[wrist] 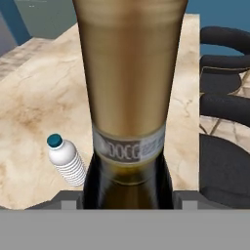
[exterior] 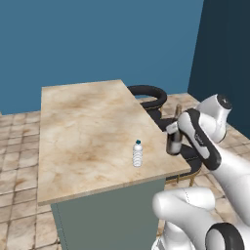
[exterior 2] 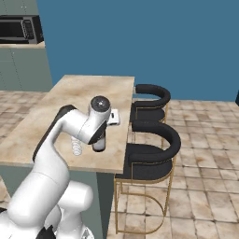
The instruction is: Move the drinks to the dining counter.
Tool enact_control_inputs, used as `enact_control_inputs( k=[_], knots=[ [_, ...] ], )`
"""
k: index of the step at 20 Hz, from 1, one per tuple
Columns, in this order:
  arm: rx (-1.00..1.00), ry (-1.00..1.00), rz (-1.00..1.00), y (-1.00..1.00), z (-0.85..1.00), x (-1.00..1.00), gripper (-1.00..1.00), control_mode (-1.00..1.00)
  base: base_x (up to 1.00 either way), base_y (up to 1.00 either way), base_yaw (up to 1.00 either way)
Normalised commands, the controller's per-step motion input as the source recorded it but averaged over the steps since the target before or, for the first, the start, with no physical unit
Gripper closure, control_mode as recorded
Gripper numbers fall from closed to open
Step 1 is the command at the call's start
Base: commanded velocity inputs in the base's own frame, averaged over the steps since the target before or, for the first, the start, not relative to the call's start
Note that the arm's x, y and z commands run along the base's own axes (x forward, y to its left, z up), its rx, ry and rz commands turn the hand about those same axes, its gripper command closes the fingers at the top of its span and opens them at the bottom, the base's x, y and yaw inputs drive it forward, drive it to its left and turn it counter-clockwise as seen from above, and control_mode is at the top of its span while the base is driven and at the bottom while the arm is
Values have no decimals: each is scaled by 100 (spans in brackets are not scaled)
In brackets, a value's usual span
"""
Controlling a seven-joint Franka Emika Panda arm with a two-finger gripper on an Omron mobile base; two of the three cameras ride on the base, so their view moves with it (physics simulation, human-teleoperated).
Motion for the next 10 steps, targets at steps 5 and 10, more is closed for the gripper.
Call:
enact_control_inputs(
  k=[5, 10],
  knots=[
    [0, 1, 10, 0, -32, 35, 100, -100, 0, 0, 0],
    [0, 1, 8, 0, -20, 30, 100, -100, 0, 0, 0]
  ],
)
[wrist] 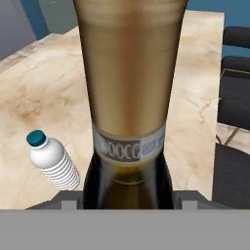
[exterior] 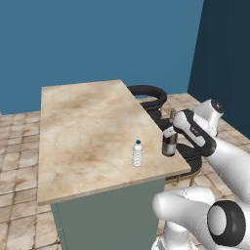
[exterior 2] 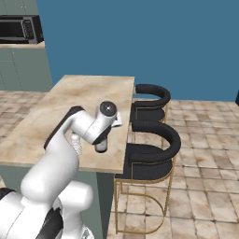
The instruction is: Move the drinks to the dining counter.
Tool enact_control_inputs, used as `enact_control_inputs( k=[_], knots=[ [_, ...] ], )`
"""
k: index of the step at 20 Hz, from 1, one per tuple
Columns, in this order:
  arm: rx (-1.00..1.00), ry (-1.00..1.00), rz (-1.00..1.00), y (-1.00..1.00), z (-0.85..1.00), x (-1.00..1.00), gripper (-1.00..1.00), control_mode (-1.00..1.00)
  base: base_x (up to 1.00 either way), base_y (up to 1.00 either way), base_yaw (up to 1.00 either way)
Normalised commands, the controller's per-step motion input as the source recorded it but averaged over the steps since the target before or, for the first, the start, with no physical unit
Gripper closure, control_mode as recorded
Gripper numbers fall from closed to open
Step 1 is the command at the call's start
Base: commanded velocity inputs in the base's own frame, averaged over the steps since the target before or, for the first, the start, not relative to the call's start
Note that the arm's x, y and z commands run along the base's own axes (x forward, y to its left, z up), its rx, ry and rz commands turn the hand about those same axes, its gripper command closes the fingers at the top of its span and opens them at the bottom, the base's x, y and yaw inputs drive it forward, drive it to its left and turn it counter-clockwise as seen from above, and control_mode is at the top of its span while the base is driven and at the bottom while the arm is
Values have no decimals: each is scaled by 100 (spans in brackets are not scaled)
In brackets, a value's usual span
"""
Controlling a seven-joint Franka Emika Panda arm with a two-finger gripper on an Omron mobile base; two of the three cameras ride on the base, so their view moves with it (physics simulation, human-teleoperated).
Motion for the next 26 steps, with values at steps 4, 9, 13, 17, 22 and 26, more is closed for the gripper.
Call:
enact_control_inputs(
  k=[4, 9, 13, 17, 22, 26],
  knots=[
    [0, 1, 7, 0, -16, 27, 100, -100, 0, 0, 0],
    [0, 3, 6, 0, -17, 23, 100, -100, 0, 0, 0],
    [0, 0, 5, 0, -14, 18, 100, -100, 0, 0, 0],
    [0, 0, 4, 0, -11, 13, 100, -100, 0, 0, 0],
    [0, 0, 3, 0, -9, 13, 100, -100, 0, 0, 0],
    [0, 0, 3, 0, -9, 11, 100, -100, 0, 0, 0]
  ],
)
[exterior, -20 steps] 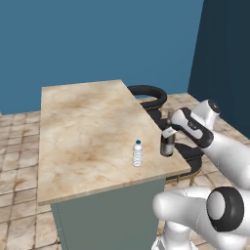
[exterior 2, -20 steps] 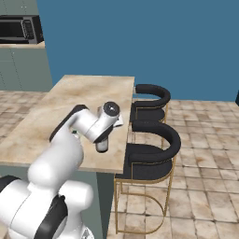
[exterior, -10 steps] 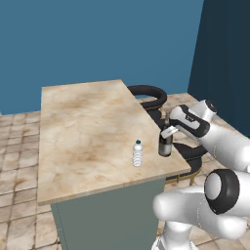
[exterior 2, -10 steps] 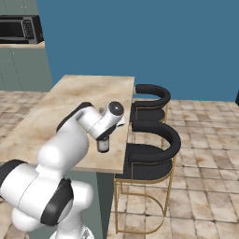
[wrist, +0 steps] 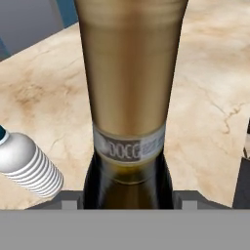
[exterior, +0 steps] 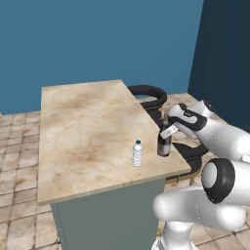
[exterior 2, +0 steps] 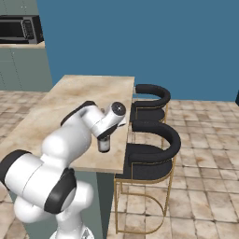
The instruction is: Move the drinks to the dining counter.
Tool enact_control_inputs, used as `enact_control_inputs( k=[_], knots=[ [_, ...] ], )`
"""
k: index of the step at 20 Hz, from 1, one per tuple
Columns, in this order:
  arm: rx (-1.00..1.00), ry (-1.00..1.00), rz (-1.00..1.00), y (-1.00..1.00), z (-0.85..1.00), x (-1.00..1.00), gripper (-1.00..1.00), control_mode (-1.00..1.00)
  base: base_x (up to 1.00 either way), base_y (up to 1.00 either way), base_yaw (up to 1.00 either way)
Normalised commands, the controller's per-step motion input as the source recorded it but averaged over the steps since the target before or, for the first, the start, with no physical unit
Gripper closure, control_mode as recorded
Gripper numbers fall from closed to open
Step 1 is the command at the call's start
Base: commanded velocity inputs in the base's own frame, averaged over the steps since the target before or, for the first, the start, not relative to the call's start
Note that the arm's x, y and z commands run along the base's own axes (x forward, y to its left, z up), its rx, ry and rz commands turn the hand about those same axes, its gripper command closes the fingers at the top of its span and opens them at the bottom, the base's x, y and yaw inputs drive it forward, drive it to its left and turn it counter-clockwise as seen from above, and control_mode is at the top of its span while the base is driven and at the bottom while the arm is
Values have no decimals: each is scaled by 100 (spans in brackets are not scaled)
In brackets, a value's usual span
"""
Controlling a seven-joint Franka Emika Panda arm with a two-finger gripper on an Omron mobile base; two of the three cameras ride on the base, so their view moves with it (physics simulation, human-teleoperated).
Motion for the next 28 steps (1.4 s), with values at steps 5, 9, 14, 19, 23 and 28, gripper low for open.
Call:
enact_control_inputs(
  k=[5, 9, 14, 19, 23, 28],
  knots=[
    [0, 0, 3, 0, -13, 13, 100, -100, 0, 0, 0],
    [0, 0, 3, 0, -14, 13, 100, -100, 0, 0, 0],
    [0, 0, 3, 0, -15, 12, 100, -100, 0, 0, 0],
    [0, 0, 2, 0, -15, 10, 100, -100, 0, 0, 0],
    [0, 0, 1, 0, -16, 6, 100, -100, 0, 0, 0],
    [0, 0, 1, 0, -18, 5, 100, -100, 0, 0, 0]
  ],
)
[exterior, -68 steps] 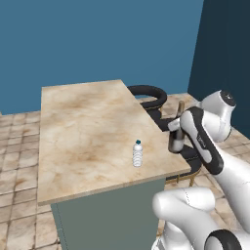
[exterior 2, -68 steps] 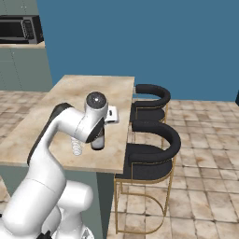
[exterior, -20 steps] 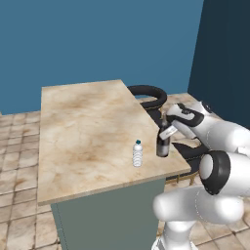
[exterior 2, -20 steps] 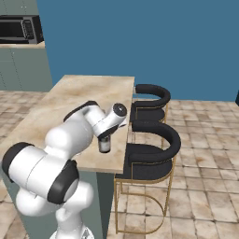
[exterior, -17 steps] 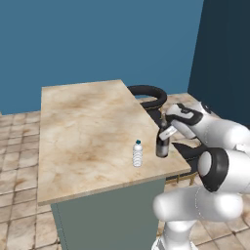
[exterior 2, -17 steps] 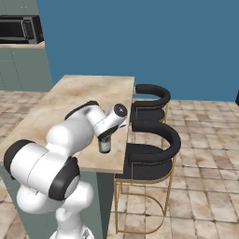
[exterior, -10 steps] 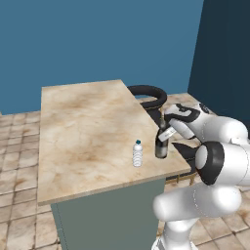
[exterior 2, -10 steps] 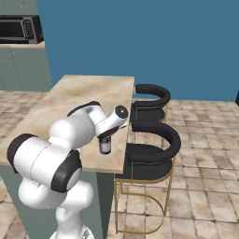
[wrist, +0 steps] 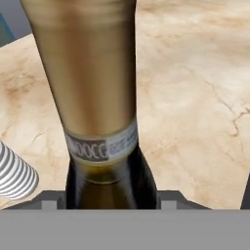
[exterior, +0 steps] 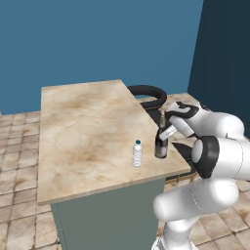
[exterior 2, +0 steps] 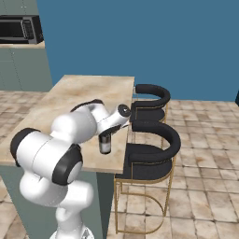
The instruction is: Move the drinks to the dining counter.
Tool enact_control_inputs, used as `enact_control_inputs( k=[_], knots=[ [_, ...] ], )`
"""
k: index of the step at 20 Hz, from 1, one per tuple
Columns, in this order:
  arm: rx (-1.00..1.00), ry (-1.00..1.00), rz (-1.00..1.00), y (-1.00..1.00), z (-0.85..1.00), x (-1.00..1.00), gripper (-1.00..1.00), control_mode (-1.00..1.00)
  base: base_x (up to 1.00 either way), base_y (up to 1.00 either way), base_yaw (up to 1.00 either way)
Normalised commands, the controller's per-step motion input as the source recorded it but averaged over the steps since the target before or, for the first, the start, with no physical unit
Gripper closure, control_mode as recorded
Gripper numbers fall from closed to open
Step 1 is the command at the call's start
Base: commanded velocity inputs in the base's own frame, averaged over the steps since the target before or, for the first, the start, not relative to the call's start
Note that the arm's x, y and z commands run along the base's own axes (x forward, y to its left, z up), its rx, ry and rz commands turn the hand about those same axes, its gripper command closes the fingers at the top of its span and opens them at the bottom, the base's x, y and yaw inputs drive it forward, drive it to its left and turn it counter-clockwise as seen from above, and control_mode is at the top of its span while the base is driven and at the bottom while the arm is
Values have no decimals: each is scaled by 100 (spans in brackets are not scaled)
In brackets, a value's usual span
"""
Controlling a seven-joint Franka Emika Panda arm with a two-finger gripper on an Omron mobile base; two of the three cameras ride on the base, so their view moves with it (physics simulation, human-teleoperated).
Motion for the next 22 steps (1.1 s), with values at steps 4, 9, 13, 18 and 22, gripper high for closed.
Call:
enact_control_inputs(
  k=[4, 9, 13, 18, 22],
  knots=[
    [0, 0, 1, 0, -18, 4, 100, -100, 0, 0, 0],
    [0, 0, 1, 0, -13, 0, 100, -100, 0, 0, 0],
    [0, 3, 0, 0, -14, -6, -100, -100, 0, 0, 0],
    [0, 3, 0, 0, -5, -8, -100, -100, 0, 0, 0],
    [0, 0, 1, 0, 0, -13, -100, -100, 0, 0, 0]
  ],
)
